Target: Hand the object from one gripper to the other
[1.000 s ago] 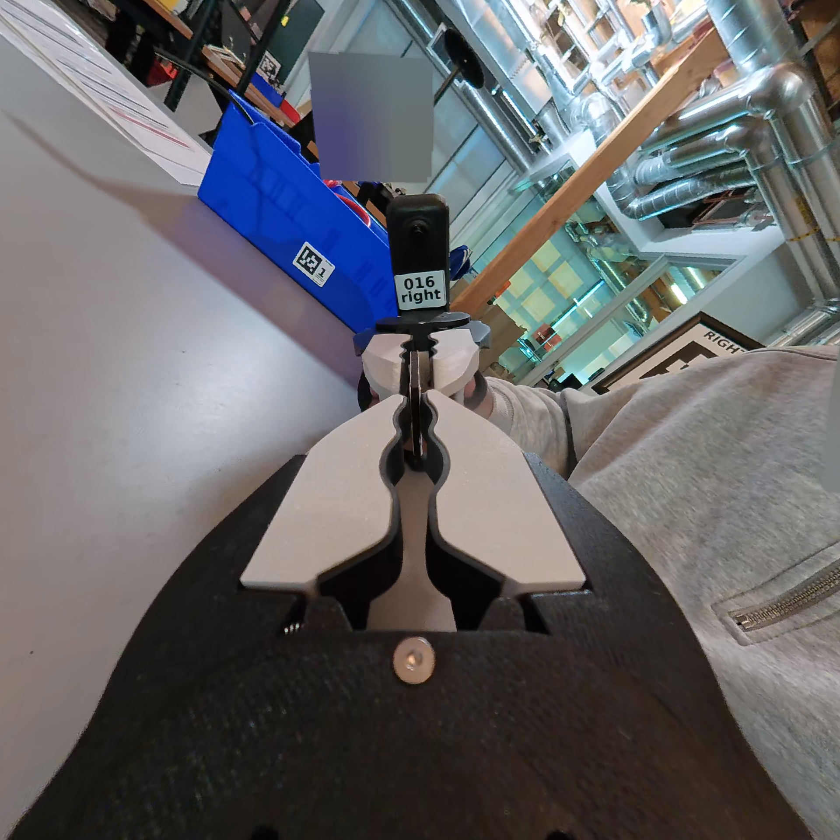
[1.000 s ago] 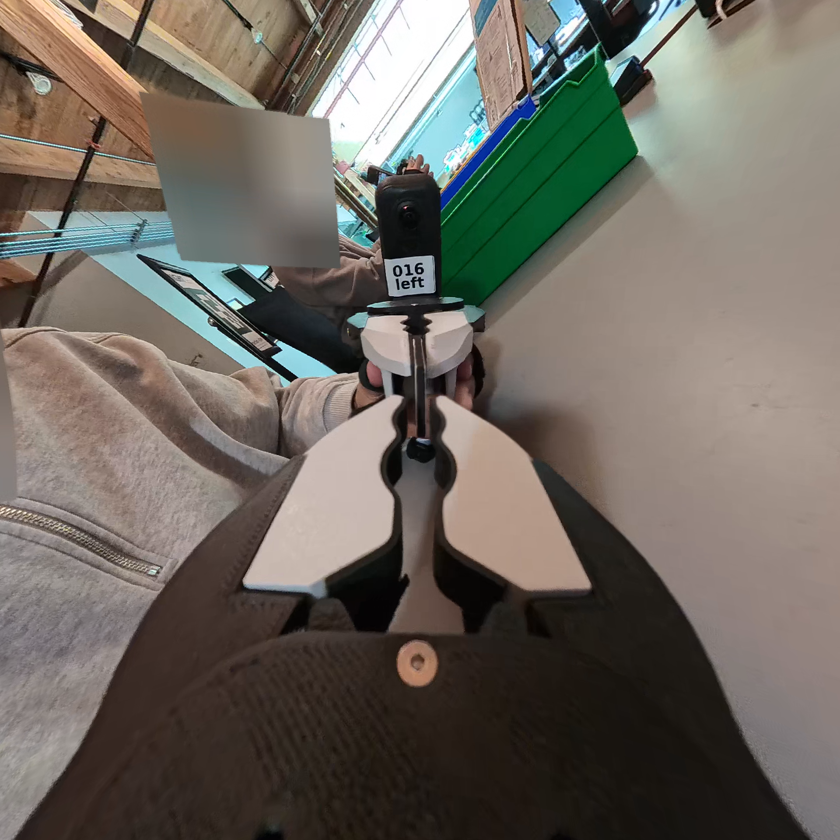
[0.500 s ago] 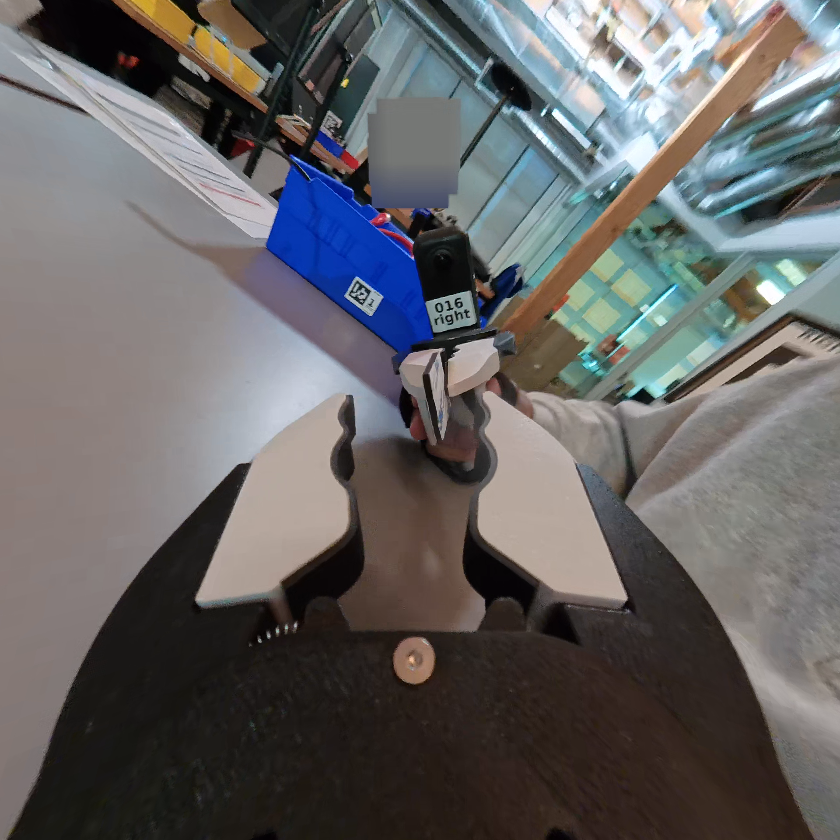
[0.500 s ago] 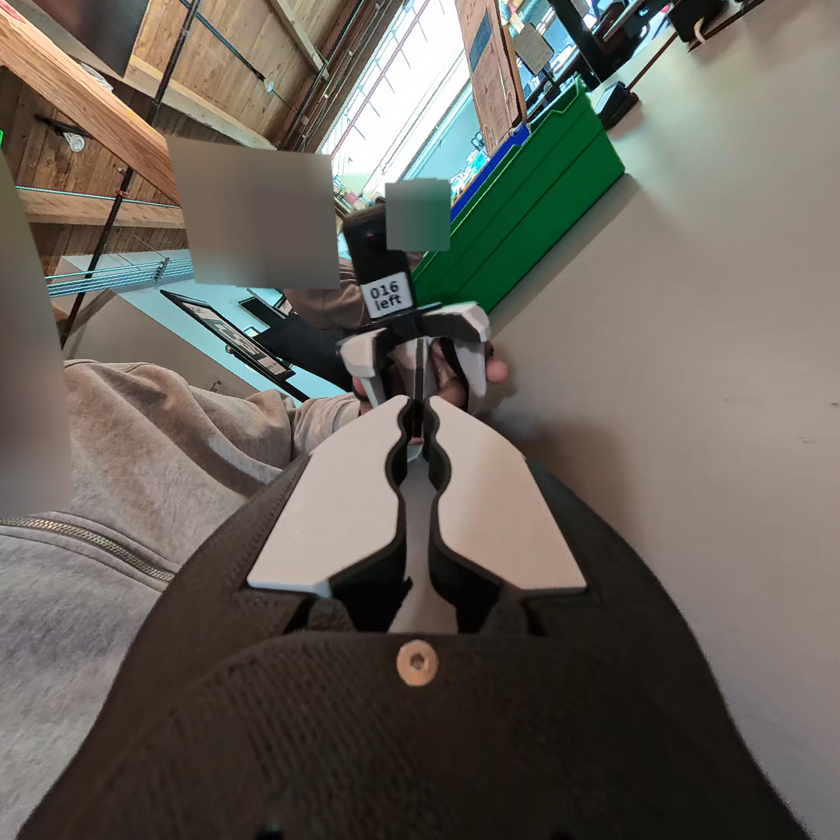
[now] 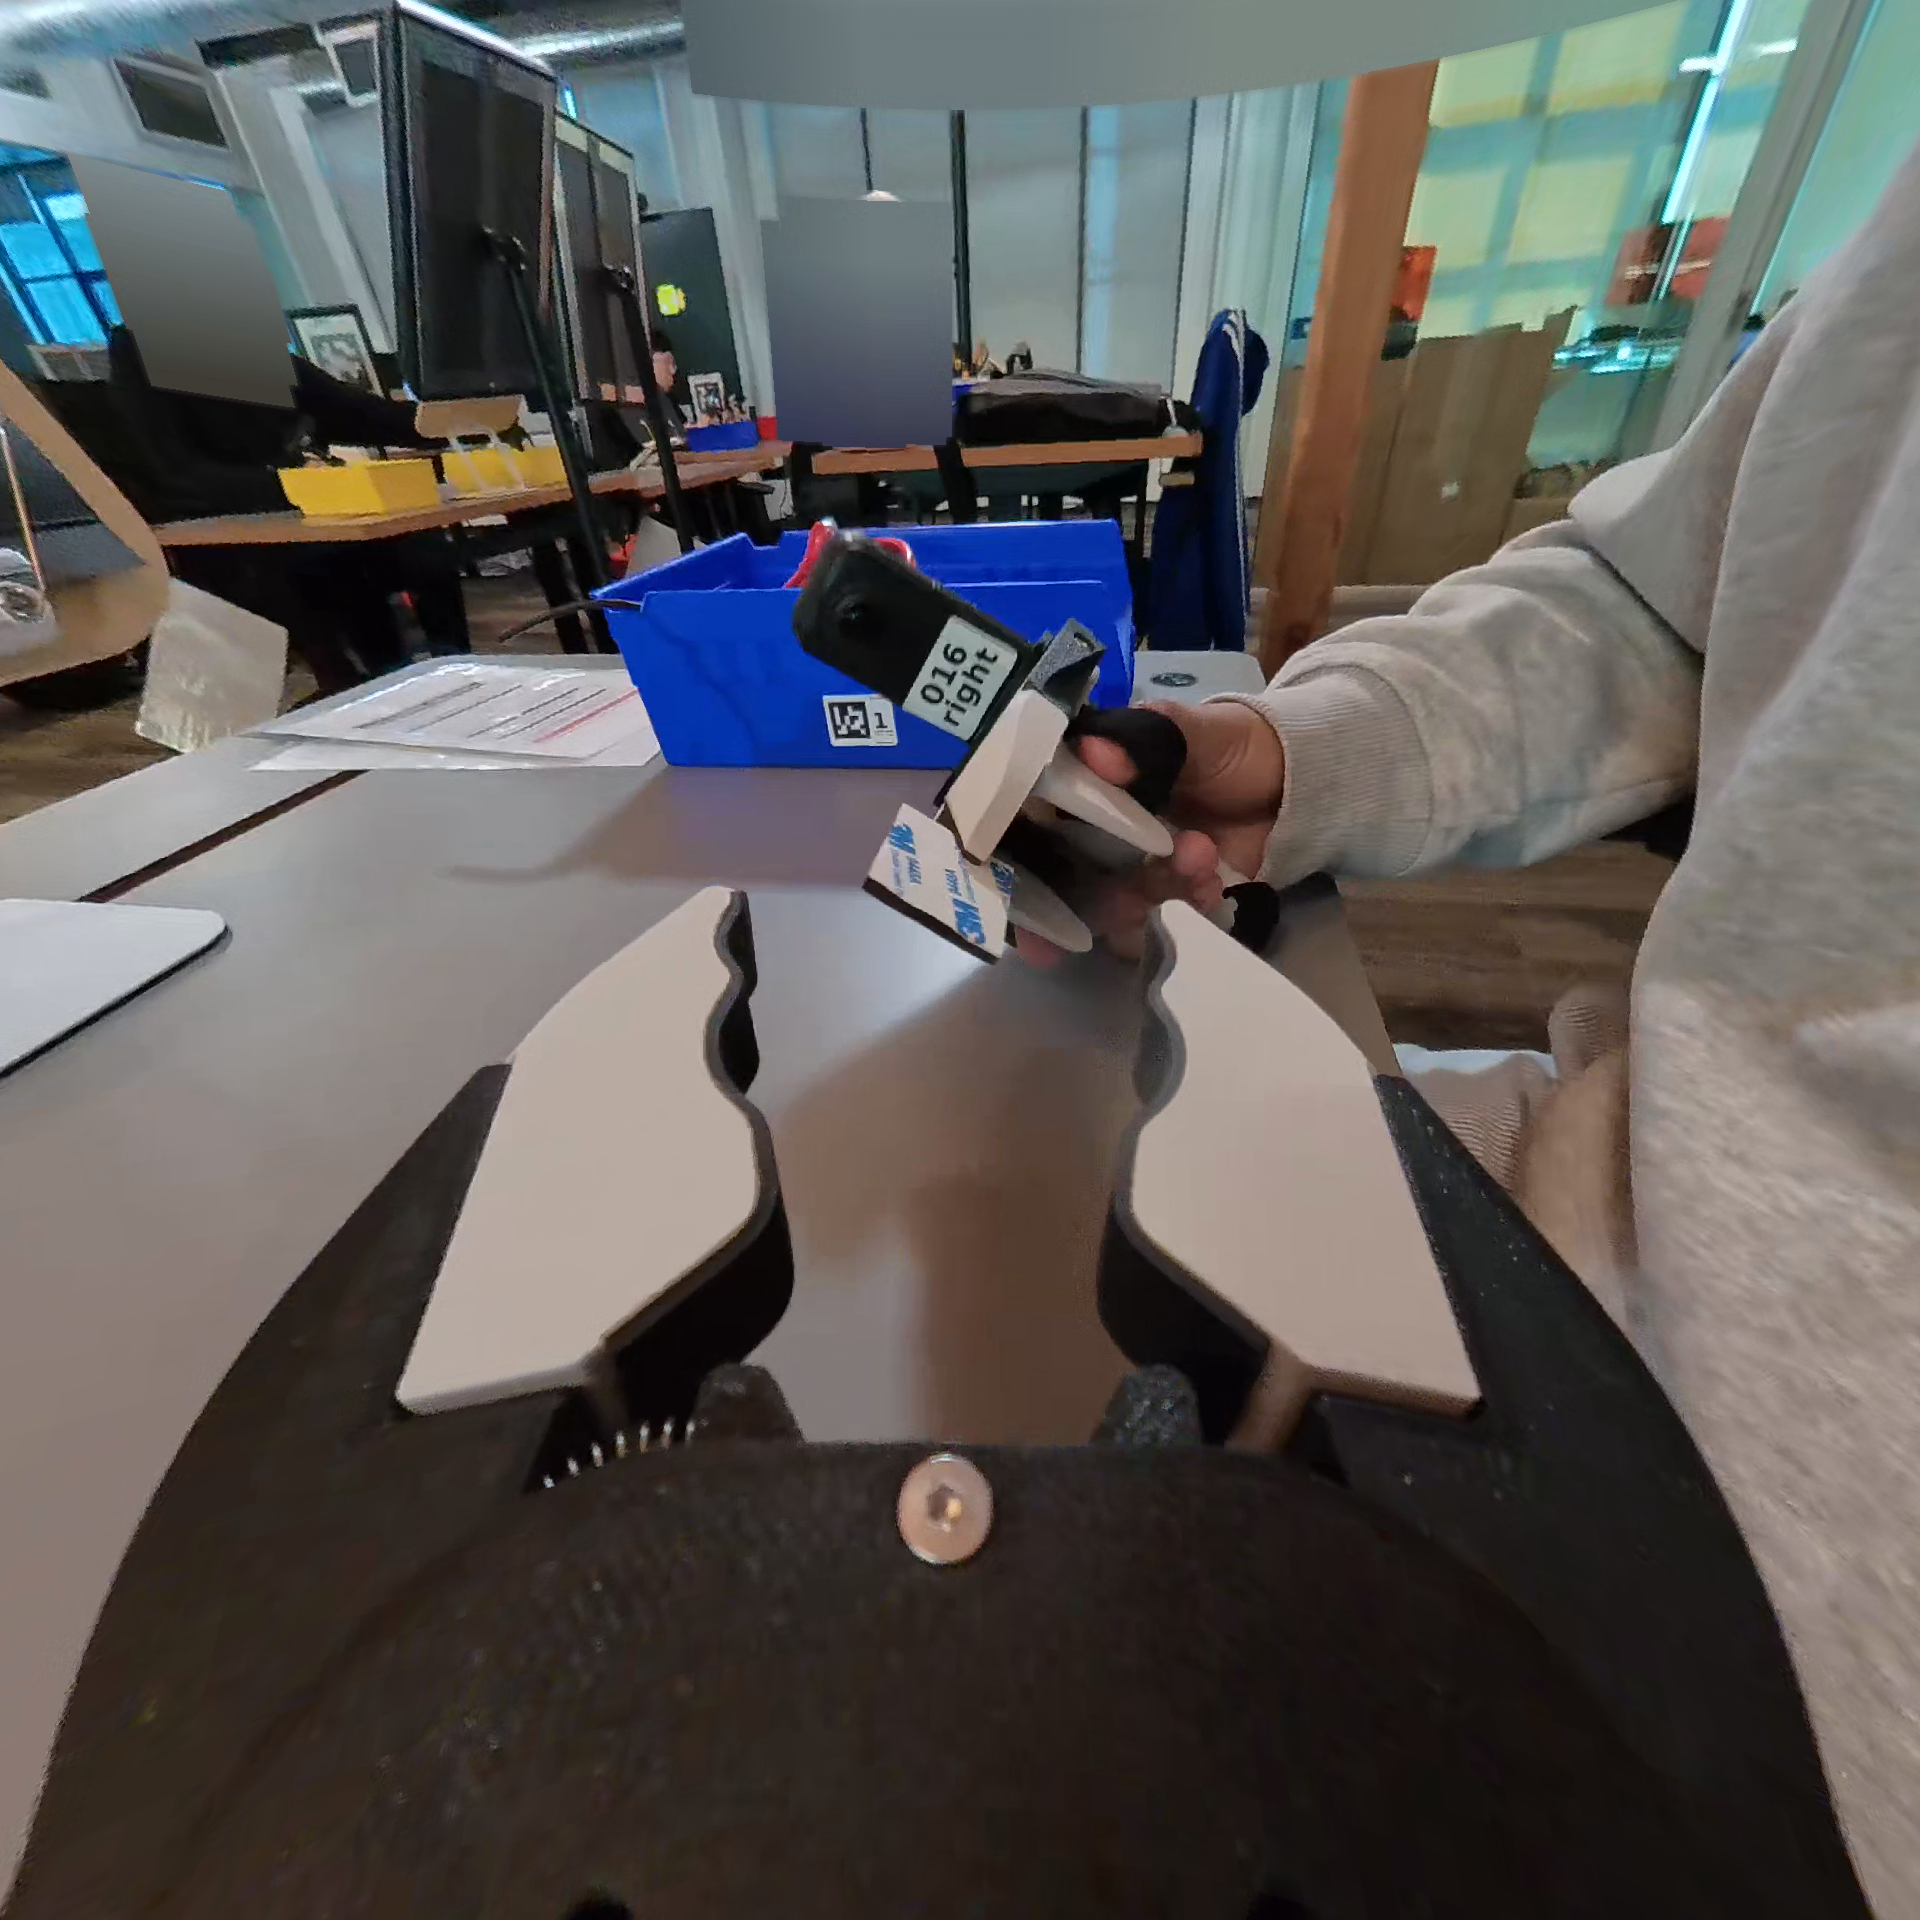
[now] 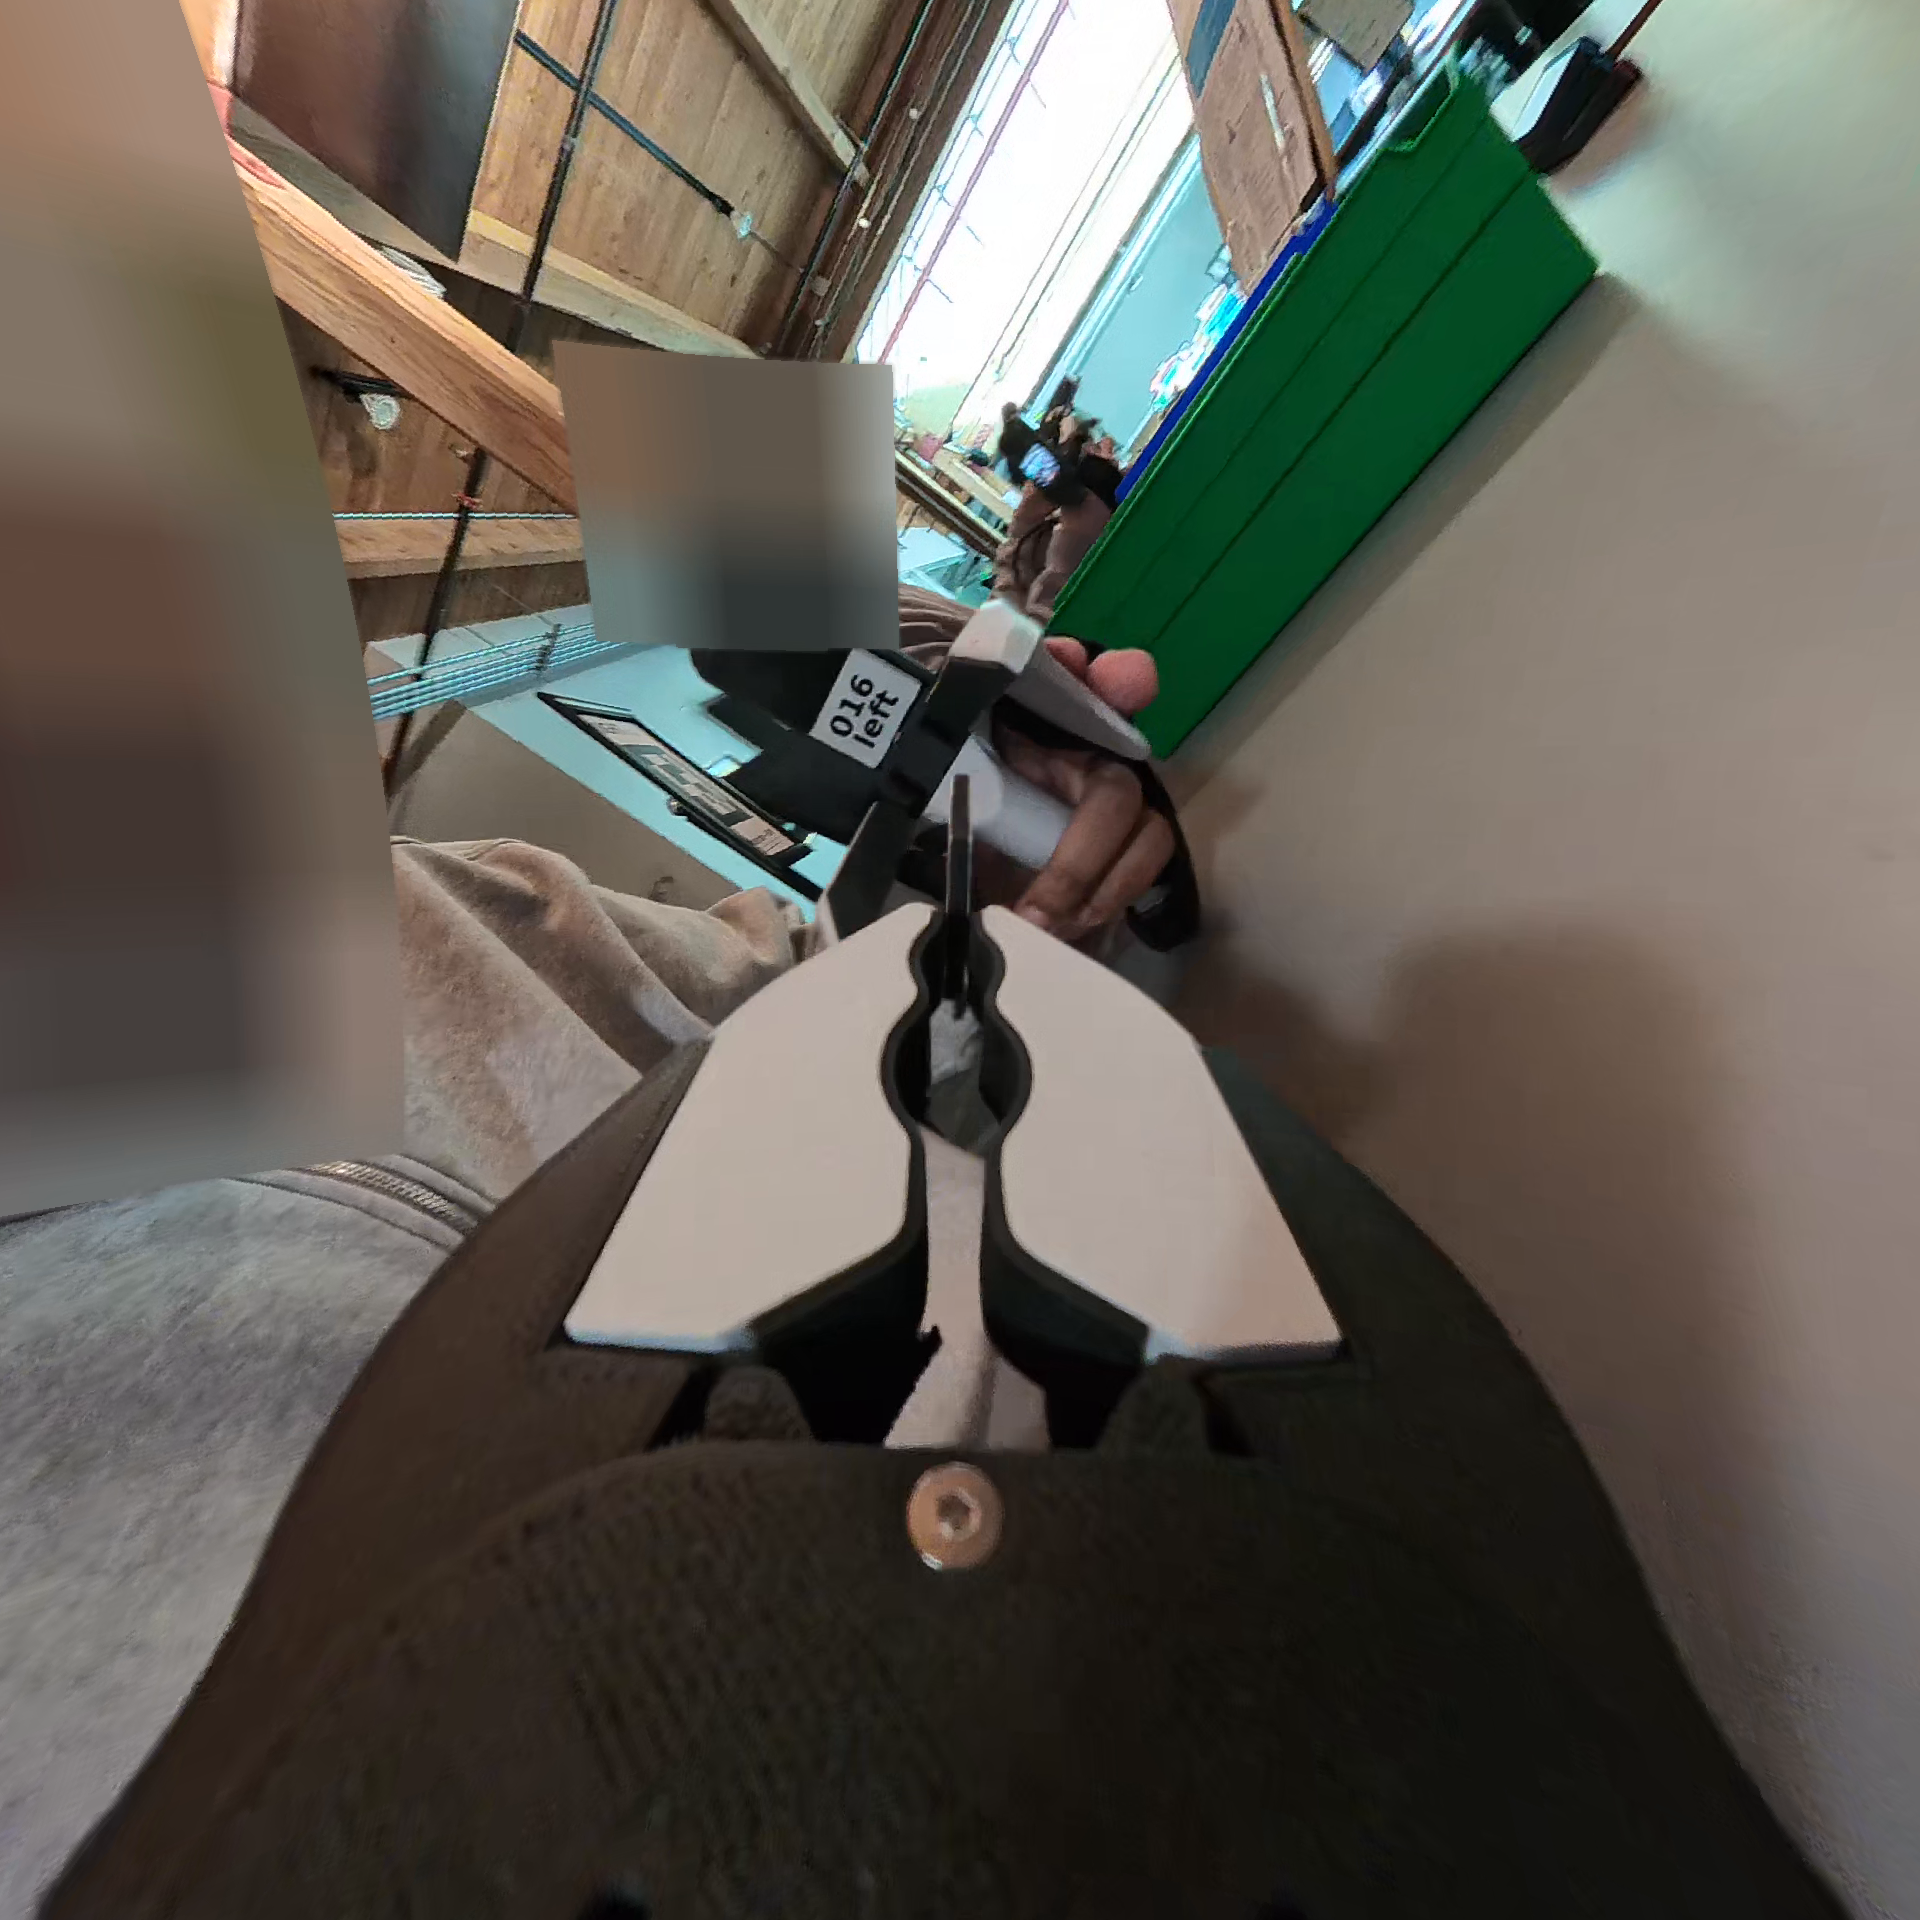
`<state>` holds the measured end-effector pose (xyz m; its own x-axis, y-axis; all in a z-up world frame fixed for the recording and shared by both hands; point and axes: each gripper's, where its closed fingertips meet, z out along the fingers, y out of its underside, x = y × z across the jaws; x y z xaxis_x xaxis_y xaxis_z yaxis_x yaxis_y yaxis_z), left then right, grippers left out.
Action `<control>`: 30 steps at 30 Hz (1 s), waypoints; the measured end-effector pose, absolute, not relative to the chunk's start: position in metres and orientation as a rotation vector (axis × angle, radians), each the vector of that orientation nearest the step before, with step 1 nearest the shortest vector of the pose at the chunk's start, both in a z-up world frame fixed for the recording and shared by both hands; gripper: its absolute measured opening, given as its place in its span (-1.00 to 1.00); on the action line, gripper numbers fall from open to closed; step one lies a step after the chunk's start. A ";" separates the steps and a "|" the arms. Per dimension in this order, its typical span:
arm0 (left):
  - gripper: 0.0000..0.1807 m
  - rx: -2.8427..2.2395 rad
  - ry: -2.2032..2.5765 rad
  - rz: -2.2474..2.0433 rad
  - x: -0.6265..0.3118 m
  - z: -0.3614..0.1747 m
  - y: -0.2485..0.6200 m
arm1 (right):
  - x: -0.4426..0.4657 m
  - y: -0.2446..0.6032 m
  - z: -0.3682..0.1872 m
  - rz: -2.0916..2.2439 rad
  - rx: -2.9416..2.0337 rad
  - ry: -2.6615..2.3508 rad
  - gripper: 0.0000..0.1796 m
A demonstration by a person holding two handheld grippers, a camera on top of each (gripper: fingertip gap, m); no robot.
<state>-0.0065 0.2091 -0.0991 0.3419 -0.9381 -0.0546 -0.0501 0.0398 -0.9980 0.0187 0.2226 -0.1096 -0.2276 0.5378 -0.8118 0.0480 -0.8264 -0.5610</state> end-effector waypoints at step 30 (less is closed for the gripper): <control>-0.64 -1.412 1.102 -0.770 -0.002 -0.115 0.203 | 0.011 0.209 -0.109 2.306 -1.770 -0.662 -0.71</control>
<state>-0.0018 0.2029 -0.1145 0.3483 -0.9278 -0.1333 -0.1934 0.0680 -0.9788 0.0110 0.2094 -0.1088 -0.2865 0.3854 -0.8771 0.1389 -0.8891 -0.4361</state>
